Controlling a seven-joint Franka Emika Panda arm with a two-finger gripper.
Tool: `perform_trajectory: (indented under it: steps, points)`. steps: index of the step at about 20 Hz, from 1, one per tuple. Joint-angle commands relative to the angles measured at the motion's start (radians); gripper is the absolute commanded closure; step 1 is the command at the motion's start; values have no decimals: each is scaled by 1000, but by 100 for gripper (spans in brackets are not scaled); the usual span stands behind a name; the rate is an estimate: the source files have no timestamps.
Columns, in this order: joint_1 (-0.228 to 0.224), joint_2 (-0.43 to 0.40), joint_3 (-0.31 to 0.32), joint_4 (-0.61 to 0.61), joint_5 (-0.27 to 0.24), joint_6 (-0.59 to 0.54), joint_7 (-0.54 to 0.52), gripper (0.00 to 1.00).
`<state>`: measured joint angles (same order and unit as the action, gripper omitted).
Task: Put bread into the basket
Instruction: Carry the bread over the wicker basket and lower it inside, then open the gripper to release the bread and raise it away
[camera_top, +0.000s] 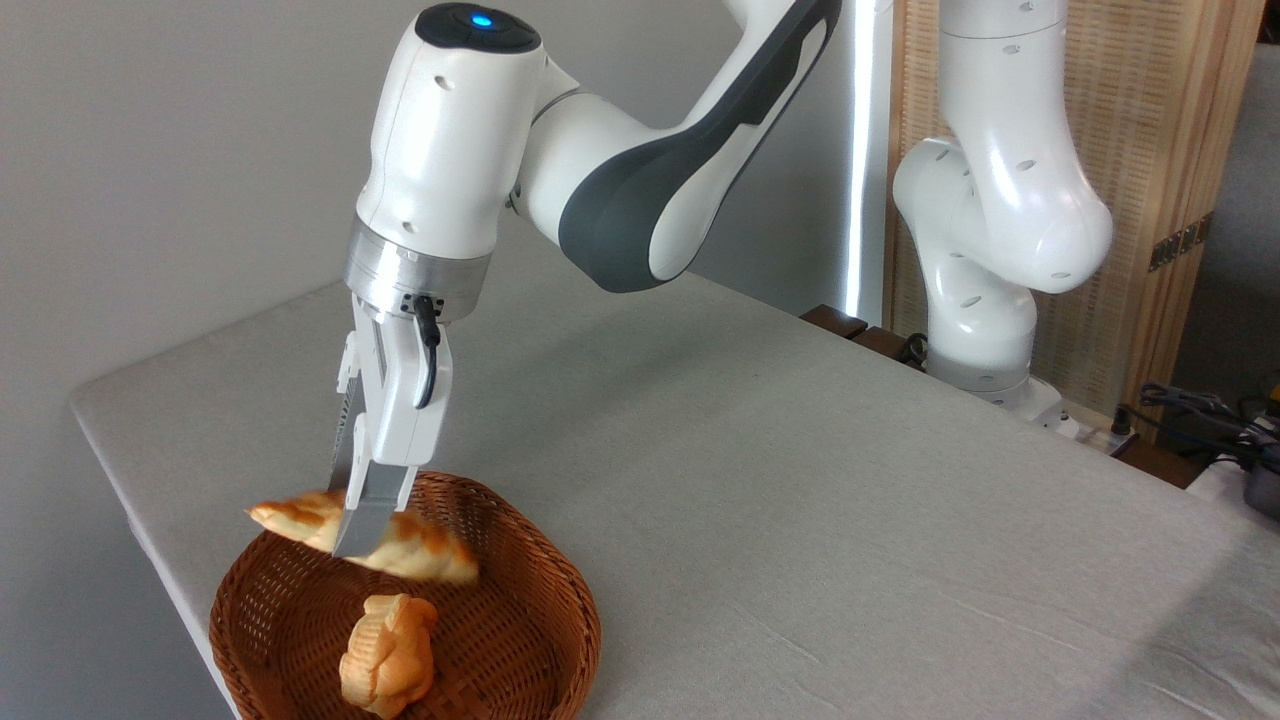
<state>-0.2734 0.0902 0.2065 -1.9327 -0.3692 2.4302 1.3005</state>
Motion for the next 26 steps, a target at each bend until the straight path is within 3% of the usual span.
perform_trajectory:
  steps: [1, 5, 9, 11, 14, 16, 18, 23, 26]
  points:
    - [-4, 8, 8, 17, -22, 18, -18, 0]
    - [-6, 2, 8, 17, -17, 14, -61, 0]
    - [-7, -41, 7, 18, 6, -49, -237, 0]
    - [-9, -63, 4, 46, 74, -147, -299, 0]
    - [-6, -66, 8, 122, 125, -336, -395, 0]
    - [-6, -66, 13, 168, 199, -475, -443, 0]
    - [-6, -66, 13, 172, 263, -519, -446, 0]
    - [-7, -66, 4, 176, 367, -601, -448, 0]
    - [-7, -64, 4, 179, 365, -611, -477, 0]
